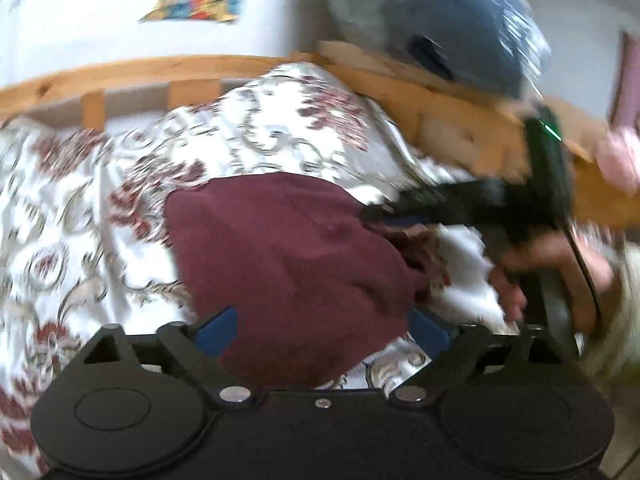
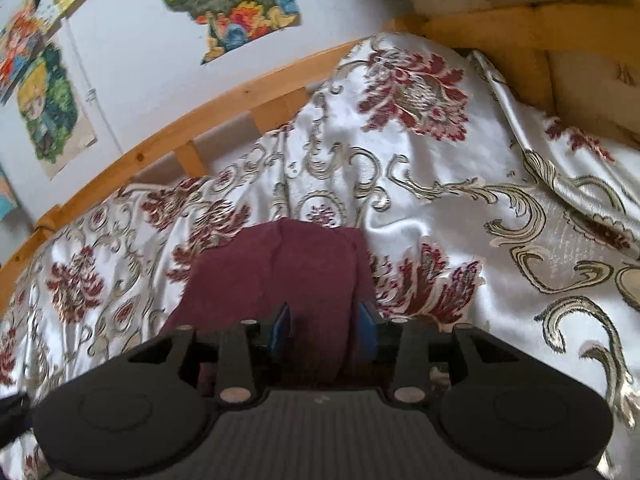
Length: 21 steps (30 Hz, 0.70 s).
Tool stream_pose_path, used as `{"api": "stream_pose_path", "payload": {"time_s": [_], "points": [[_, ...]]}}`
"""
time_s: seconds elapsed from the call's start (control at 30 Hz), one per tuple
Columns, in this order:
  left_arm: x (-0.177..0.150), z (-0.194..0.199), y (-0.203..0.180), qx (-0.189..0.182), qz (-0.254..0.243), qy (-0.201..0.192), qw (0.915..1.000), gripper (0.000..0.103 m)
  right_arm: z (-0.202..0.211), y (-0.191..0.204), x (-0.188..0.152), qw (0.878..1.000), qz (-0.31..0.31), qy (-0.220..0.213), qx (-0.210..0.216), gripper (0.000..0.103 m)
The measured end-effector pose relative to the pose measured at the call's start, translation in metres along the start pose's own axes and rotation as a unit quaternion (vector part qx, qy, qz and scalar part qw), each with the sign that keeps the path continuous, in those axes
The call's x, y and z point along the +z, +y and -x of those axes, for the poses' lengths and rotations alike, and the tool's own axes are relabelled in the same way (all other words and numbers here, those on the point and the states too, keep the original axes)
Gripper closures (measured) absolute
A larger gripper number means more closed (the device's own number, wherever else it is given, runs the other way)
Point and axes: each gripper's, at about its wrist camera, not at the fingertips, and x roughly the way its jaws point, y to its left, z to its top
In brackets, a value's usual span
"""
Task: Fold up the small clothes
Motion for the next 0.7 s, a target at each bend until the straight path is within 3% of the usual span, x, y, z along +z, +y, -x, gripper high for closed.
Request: {"api": "stream_pose_path", "payload": {"time_s": [0.27, 0.3, 0.4, 0.43, 0.57, 0.7], "points": [[0.007, -0.011, 0.042, 0.049, 0.162, 0.013, 0.9855, 0.005, 0.038, 0.021, -0.03, 0.999, 0.03, 0.02, 0.004, 0.058], [0.007, -0.015, 0.044, 0.05, 0.17, 0.019, 0.984, 0.005, 0.041, 0.023, -0.036, 0.999, 0.037, 0.025, 0.001, 0.059], [0.004, -0.025, 0.049, 0.05, 0.188, 0.048, 0.9798, 0.006, 0.048, 0.031, -0.045, 0.997, 0.065, 0.038, -0.008, 0.088], [0.004, -0.029, 0.05, 0.049, 0.189, 0.058, 0.979, 0.007, 0.05, 0.034, -0.045, 0.996, 0.074, 0.037, -0.017, 0.091], [-0.005, -0.037, 0.05, 0.055, 0.181, 0.1, 0.9769, 0.008, 0.056, 0.039, -0.048, 0.993, 0.098, 0.04, -0.061, 0.094], [-0.013, -0.039, 0.05, 0.059, 0.177, 0.11, 0.9762, 0.008, 0.049, 0.036, -0.053, 0.99, 0.1, 0.061, -0.083, 0.094]]}}
